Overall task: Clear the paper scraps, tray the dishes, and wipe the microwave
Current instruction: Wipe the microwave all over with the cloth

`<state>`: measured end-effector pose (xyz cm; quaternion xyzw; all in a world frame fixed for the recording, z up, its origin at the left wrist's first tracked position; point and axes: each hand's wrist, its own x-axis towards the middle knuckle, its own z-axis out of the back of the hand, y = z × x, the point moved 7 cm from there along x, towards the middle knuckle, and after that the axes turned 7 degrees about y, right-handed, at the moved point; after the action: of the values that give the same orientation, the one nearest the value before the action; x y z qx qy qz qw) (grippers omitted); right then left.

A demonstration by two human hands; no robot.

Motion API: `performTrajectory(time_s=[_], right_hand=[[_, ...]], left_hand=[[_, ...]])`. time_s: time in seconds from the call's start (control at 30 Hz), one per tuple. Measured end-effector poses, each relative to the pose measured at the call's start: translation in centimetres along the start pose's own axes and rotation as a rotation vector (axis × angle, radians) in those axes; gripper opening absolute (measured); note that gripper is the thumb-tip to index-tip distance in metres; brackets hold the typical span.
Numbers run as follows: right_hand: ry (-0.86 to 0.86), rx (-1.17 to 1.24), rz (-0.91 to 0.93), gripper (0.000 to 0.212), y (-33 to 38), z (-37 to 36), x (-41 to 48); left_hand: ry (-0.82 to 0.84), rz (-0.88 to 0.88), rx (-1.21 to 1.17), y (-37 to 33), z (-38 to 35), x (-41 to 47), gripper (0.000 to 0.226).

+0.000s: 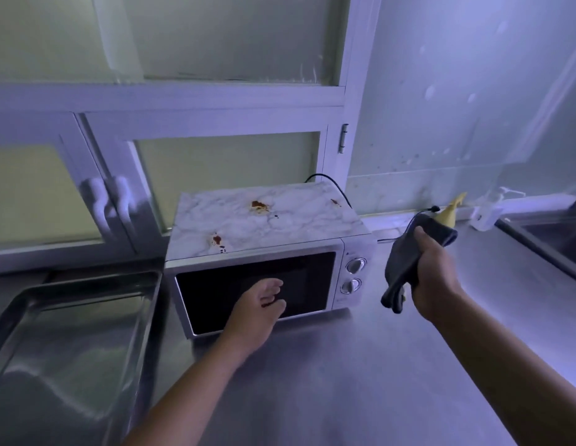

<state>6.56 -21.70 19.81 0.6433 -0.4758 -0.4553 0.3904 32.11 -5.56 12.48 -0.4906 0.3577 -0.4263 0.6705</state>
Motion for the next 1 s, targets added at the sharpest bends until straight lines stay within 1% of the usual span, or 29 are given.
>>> performTrajectory(time_s=[0.03,0.13,0.2,0.23,0.27,0.3,0.33,0.37,0.4,0.47,0.5,0.53,0.57,0.6,0.63,0.67,0.7,0.73,0.8,0.9,1.0], right_hand=[[0.004,-0.033,0.032,0.045,0.9,-0.2,1.5],[0.005,-0.157,0.122,0.042,1.5,-1.3,6.0],[0.043,-0.191,0.152,0.030,1.1,-2.9,8.6],[0.055,-0.170,0.123,0.023,0.7,-3.9,10.3],[0.055,-0.116,0.071,0.024,0.5,-4.8,12.3],[0.048,-0.057,0.014,0.031,0.4,-5.8,14.4],[0.056,-0.028,-0.030,0.031,0.7,-6.9,16.1],[0.081,-0.040,-0.045,0.027,1.0,-8.1,18.1],[0.103,-0.064,-0.043,0.023,1.1,-9.2,19.9],[0.155,-0.120,-0.039,0.032,0.8,-11.3,22.6],[0.208,-0.207,-0.008,0.037,0.4,-12.5,23.7],[0.282,-0.349,0.032,0.044,-0.2,-13.9,24.8],[0.388,-0.589,0.063,0.051,-1.3,-15.2,25.6],[0.490,-0.917,0.097,0.052,-2.7,-16.3,26.1],[0.574,-1.238,0.167,0.051,-4.0,-17.2,26.4],[0.614,-1.468,0.263,0.052,-4.9,-17.9,26.5],[0.616,-1.562,0.340,0.058,-5.3,-18.4,26.7],[0.585,-1.602,0.384,0.065,-5.3,-18.5,26.8],[0.541,-1.634,0.408,0.073,-5.2,-18.5,27.1],[0.544,-1.728,0.383,0.080,-5.5,-18.0,26.3],[0.559,-1.768,0.380,0.078,-5.4,-17.0,24.6]], left_hand=[[-0.018,-0.033,0.030,-0.7,0.1,0.8,0.031],[-0.089,-0.087,0.176,-2.9,0.6,3.4,0.029],[-0.146,-0.114,0.352,-4.6,0.8,5.4,0.030],[-0.180,-0.141,0.457,-5.5,0.9,6.5,0.034],[-0.212,-0.174,0.576,-6.4,1.0,7.7,0.036],[-0.232,-0.197,0.715,-7.0,0.9,8.9,0.039],[-0.236,-0.194,0.858,-7.1,0.7,9.9,0.041],[-0.227,-0.169,0.974,-6.7,0.5,10.8,0.043],[-0.211,-0.139,1.037,-5.8,0.2,11.4,0.043],[-0.215,-0.091,1.002,-3.7,-0.2,11.7,0.045],[-0.237,-0.082,0.969,-2.8,-0.4,11.7,0.046],[-0.260,-0.081,0.956,-2.2,-0.5,11.6,0.048],[-0.282,-0.085,0.951,-1.9,-0.4,11.7,0.050],[-0.298,-0.093,0.949,-1.7,-0.3,11.8,0.050],[-0.309,-0.101,0.945,-1.6,-0.2,11.9,0.048],[-0.315,-0.103,0.945,-1.6,-0.2,11.9,0.046],[-0.319,-0.102,0.945,-1.6,-0.2,11.9,0.045],[-0.321,-0.101,0.945,-1.7,-0.2,11.8,0.046],[-0.318,-0.099,0.954,-1.7,-0.2,11.8,0.049],[-0.320,-0.103,0.951,-1.6,-0.1,11.8,0.047],[-0.312,-0.118,0.931,-1.6,-0.2,11.7,0.046]])
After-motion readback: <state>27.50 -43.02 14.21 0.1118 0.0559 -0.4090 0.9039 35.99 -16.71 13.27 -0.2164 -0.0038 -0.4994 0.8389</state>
